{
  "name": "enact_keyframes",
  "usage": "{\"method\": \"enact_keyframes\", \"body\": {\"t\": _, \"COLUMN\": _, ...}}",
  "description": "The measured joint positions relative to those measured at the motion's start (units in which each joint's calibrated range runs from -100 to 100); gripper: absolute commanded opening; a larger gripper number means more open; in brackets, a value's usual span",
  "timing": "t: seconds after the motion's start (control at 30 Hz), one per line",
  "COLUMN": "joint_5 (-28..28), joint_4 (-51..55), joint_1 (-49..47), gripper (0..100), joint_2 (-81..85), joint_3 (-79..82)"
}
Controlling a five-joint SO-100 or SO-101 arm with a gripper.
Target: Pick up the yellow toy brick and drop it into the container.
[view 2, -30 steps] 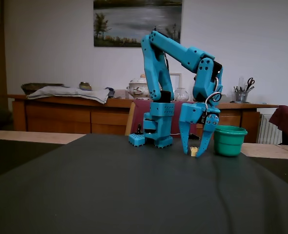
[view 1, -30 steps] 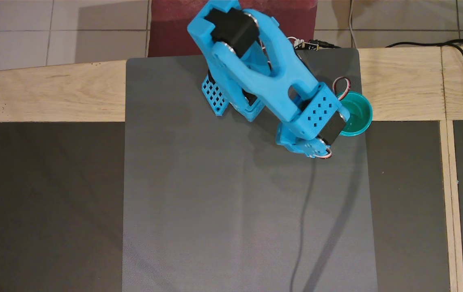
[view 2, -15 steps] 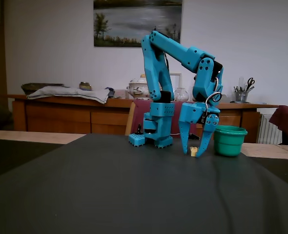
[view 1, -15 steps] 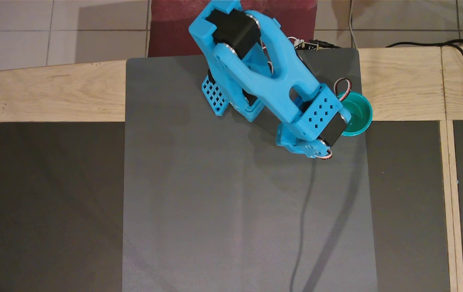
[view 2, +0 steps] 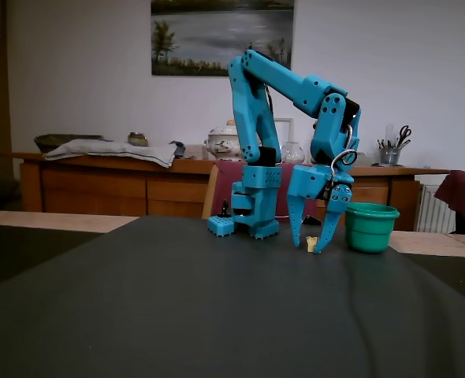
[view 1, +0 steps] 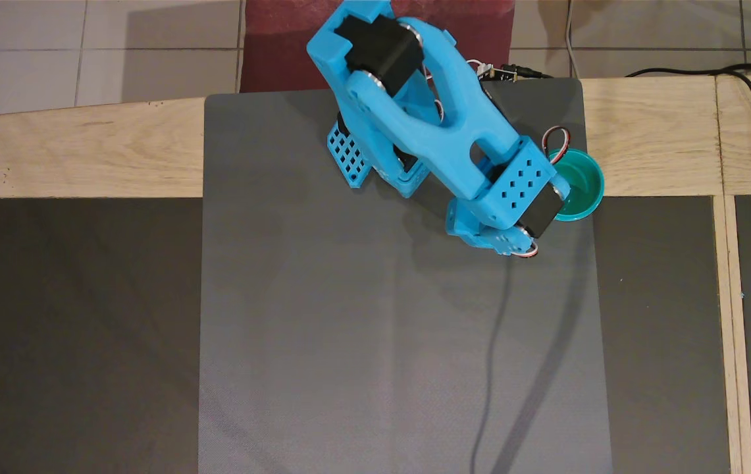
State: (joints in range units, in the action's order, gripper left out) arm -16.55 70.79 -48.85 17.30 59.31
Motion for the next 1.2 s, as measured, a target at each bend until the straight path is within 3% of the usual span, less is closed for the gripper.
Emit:
{"method": "enact_keyframes", "body": {"t": 0.4, "joint_5": -0.1, "joint_4": 5.3, "joint_1": 0.1, "gripper": 9, "joint_2": -0.4, "joint_3": -3.5}}
{"method": "enact_keyframes", "body": {"t": 0.57, "joint_5": -0.5, "joint_4": 16.1, "joint_1": -3.7, "gripper": 26, "joint_2": -0.4, "joint_3": -9.1}}
{"method": "enact_keyframes", "body": {"t": 0.63, "joint_5": -0.5, "joint_4": 16.5, "joint_1": -3.9, "gripper": 29, "joint_2": -0.7, "joint_3": -9.1}}
{"method": "enact_keyframes", "body": {"t": 1.2, "joint_5": -2.8, "joint_4": 9.7, "joint_1": -1.3, "gripper": 29, "joint_2": -0.8, "joint_3": -1.4}}
